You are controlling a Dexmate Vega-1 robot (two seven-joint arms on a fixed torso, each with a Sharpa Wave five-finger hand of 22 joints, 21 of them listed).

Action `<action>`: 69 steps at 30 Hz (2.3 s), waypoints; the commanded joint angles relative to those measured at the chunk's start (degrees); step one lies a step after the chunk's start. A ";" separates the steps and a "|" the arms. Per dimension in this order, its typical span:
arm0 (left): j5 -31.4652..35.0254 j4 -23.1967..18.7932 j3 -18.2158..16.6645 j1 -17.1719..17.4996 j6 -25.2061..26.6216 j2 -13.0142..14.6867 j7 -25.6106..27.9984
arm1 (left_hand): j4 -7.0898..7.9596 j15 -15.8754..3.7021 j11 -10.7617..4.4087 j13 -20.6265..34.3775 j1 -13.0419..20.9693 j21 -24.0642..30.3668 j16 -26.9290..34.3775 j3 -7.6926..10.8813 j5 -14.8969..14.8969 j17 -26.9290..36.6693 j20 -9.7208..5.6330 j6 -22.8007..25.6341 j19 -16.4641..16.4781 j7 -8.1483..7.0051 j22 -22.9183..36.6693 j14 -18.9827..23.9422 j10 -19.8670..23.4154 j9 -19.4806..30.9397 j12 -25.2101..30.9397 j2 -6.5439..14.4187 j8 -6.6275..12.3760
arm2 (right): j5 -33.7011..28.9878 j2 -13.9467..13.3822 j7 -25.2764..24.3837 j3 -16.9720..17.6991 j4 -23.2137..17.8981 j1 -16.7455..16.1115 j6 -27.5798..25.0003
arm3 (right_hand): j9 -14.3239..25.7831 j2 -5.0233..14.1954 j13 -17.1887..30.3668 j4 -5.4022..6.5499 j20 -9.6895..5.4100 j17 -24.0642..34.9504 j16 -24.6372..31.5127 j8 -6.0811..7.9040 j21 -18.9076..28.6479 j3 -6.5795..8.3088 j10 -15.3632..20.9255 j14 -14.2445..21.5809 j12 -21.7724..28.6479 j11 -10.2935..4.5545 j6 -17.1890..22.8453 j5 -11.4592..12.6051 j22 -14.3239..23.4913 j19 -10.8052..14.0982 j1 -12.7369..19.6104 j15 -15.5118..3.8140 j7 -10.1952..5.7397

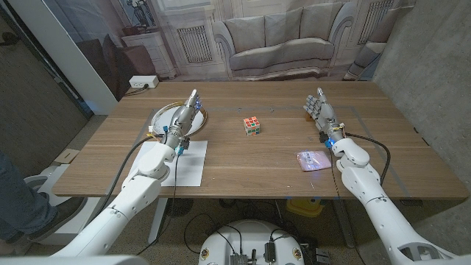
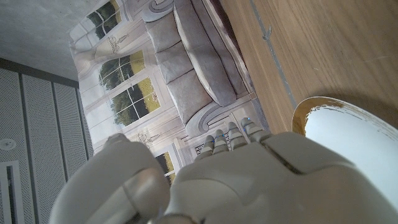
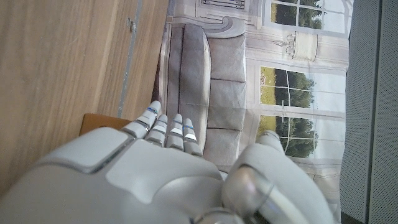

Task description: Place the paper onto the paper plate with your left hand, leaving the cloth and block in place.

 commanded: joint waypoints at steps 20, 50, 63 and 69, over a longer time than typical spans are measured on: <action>-2.41 -2.01 1.07 5.40 -5.41 7.35 2.74 | -0.41 0.11 0.01 0.24 0.51 0.50 0.59 -0.33 0.54 0.20 -1.26 0.93 0.55 -0.11 0.24 1.13 0.97 0.18 0.36 0.44 0.64 | -1.84 0.11 -5.56 -1.14 -6.79 -5.07 0.85 | 0.18 0.26 0.21 0.22 -1.17 0.24 0.32 0.39 -0.51 -0.19 0.82 0.35 0.48 -0.06 0.55 -0.17 0.16 0.80 0.00 -0.24 0.16; -1.44 -6.14 2.36 10.21 -9.83 12.56 8.71 | -0.68 0.29 0.02 0.25 1.05 0.56 0.55 -0.67 0.79 0.22 -1.12 2.29 1.17 -0.29 0.24 2.03 1.99 0.21 0.42 0.59 0.80 | -1.56 0.18 -6.41 -1.52 -7.40 -5.77 0.42 | 0.19 0.50 0.23 0.22 -0.94 0.23 0.31 0.36 -1.16 -0.35 0.85 0.47 0.46 -0.07 0.62 -0.27 0.20 1.02 0.00 -0.01 0.11; -0.73 -8.08 2.63 12.66 -10.30 16.12 12.35 | -0.83 0.44 0.09 0.26 1.38 1.08 0.76 -0.91 0.97 0.24 -1.06 3.32 2.93 -0.27 0.25 3.21 3.00 0.23 0.58 0.68 0.94 | -1.36 0.22 -6.49 -1.50 -7.98 -6.72 0.54 | 0.19 0.55 0.23 0.19 -0.94 0.22 0.30 0.38 -1.45 -0.45 0.92 0.51 0.48 0.06 0.70 -0.31 0.21 1.14 0.02 -0.02 0.10; 0.01 -9.37 2.11 14.72 -10.95 17.64 15.09 | -0.89 0.42 0.20 0.26 1.51 1.08 0.81 -1.03 1.04 0.25 -1.00 3.90 3.16 -0.22 0.26 3.66 3.50 0.24 0.67 0.70 1.05 | -1.49 0.13 -6.54 -1.59 -8.30 -7.13 0.54 | 0.19 0.58 0.23 0.18 -0.91 0.22 0.29 0.36 -1.56 -0.48 0.91 0.50 0.47 0.05 0.68 -0.33 0.22 1.17 0.02 -0.03 0.07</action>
